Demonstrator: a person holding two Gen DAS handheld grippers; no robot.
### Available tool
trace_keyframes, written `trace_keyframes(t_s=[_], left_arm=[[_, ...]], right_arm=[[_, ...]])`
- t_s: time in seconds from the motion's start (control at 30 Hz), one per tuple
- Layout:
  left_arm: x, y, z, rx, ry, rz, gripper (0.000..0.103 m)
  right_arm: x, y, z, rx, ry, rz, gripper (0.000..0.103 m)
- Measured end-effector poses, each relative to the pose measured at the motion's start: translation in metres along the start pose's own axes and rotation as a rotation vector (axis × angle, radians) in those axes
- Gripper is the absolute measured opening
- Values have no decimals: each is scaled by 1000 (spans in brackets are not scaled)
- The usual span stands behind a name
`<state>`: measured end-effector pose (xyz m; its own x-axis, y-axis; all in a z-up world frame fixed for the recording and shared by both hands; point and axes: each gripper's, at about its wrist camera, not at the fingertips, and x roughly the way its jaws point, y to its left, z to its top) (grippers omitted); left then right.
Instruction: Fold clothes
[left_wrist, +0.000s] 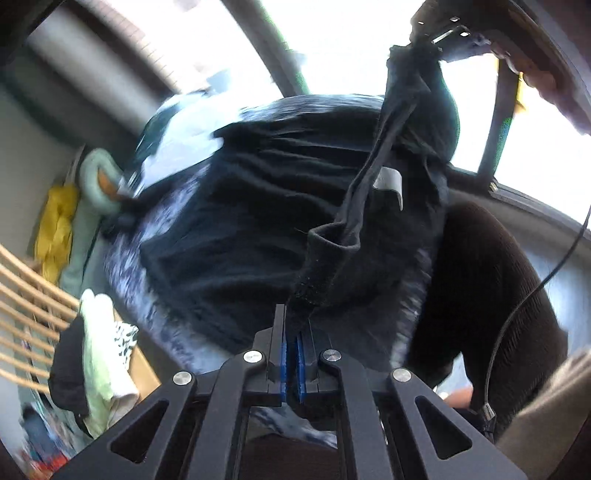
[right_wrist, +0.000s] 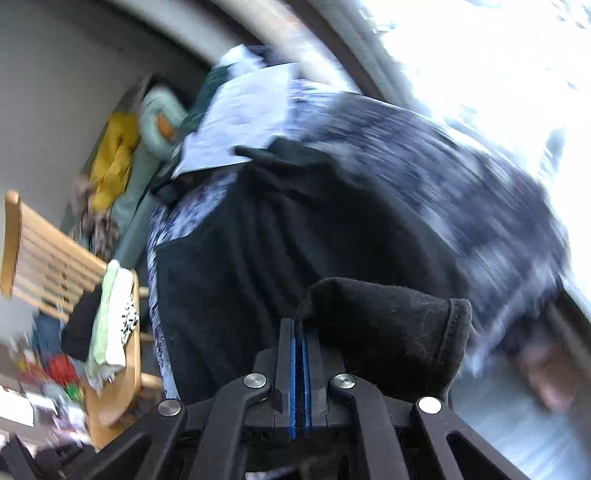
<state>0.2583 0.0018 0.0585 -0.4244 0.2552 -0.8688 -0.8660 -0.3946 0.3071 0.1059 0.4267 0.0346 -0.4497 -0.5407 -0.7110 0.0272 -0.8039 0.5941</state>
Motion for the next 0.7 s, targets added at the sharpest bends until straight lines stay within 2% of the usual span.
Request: trace_keyframes(t_s=[0.1, 0.17, 0.3, 0.43, 0.53, 0.7], left_arm=[[19, 41, 18, -79, 46, -27, 4], [33, 73, 30, -139, 77, -17, 4], [70, 136, 54, -210, 130, 20, 4], [122, 191, 83, -243, 190, 92, 4], [168, 222, 98, -269, 250, 110, 4], [234, 242, 107, -298, 331, 92, 4]], right_arm=[[27, 42, 41, -98, 34, -20, 2], [50, 66, 70, -131, 64, -22, 2], [104, 101, 122, -161, 124, -37, 2], [159, 131, 165, -209, 147, -77, 2], [200, 132, 184, -207, 175, -116, 2], [267, 135, 217, -204, 222, -181, 2]])
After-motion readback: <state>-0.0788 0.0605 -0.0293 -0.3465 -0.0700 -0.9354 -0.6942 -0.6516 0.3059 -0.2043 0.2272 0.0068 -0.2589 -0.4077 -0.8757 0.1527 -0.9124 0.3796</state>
